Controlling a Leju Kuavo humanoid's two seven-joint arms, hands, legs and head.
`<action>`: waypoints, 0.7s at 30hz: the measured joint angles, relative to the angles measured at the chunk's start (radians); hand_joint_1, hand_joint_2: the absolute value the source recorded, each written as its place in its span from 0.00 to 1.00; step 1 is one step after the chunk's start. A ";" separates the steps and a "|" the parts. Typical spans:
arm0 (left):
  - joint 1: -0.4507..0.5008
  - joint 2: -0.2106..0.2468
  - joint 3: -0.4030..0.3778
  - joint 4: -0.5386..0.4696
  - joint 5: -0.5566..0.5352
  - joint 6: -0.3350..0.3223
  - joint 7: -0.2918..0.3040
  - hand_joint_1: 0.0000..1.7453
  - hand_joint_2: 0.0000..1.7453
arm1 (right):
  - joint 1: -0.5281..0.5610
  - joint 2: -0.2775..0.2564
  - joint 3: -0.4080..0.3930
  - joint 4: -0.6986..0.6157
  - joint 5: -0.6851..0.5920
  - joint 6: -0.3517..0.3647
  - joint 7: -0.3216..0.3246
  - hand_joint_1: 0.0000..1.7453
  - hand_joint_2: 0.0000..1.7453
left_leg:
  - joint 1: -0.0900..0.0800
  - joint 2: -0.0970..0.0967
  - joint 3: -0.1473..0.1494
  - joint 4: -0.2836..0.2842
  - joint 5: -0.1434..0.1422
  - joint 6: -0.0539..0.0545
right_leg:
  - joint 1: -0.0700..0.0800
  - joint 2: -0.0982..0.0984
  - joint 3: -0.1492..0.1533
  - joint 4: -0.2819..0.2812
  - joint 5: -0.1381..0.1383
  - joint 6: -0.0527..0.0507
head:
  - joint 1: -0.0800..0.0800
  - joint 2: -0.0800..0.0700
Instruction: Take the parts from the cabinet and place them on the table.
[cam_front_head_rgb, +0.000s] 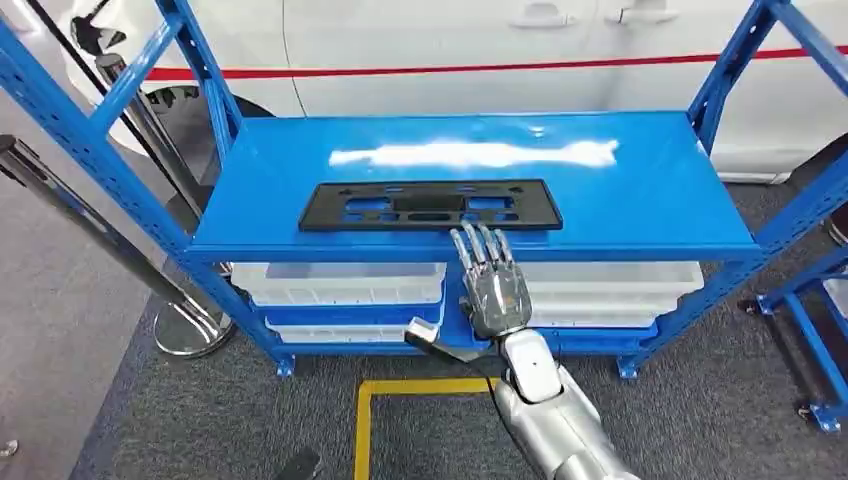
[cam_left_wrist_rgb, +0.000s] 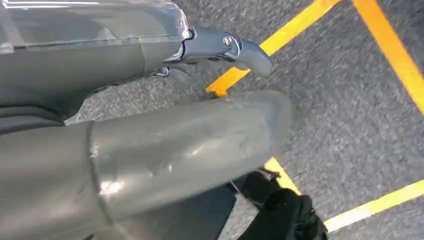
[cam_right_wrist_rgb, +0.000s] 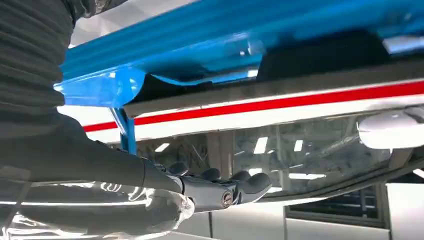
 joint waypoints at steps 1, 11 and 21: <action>0.001 0.000 -0.002 0.000 0.004 0.000 0.000 0.00 0.00 | 0.001 0.000 -0.007 0.000 -0.006 0.000 -0.006 0.00 1.00 | 0.000 0.000 -0.046 0.081 -0.029 -0.002 | 0.002 -0.001 0.002 0.000 -0.004 -0.004 | 0.000 0.000; 0.003 0.003 -0.006 0.000 0.009 0.001 0.002 0.00 0.00 | 0.008 0.000 -0.045 -0.002 -0.005 0.000 -0.013 0.00 1.00 | -0.018 0.000 0.007 -0.143 0.122 0.039 | 0.011 0.003 0.031 -0.009 -0.029 0.018 | 0.000 0.000; 0.005 0.002 -0.010 0.000 0.009 0.001 0.002 0.00 0.00 | 0.018 -0.002 -0.063 -0.010 -0.005 -0.001 -0.013 0.00 1.00 | -0.001 -0.001 0.078 -0.167 0.089 0.051 | -0.004 -0.002 -0.095 0.146 -0.001 0.055 | 0.000 0.000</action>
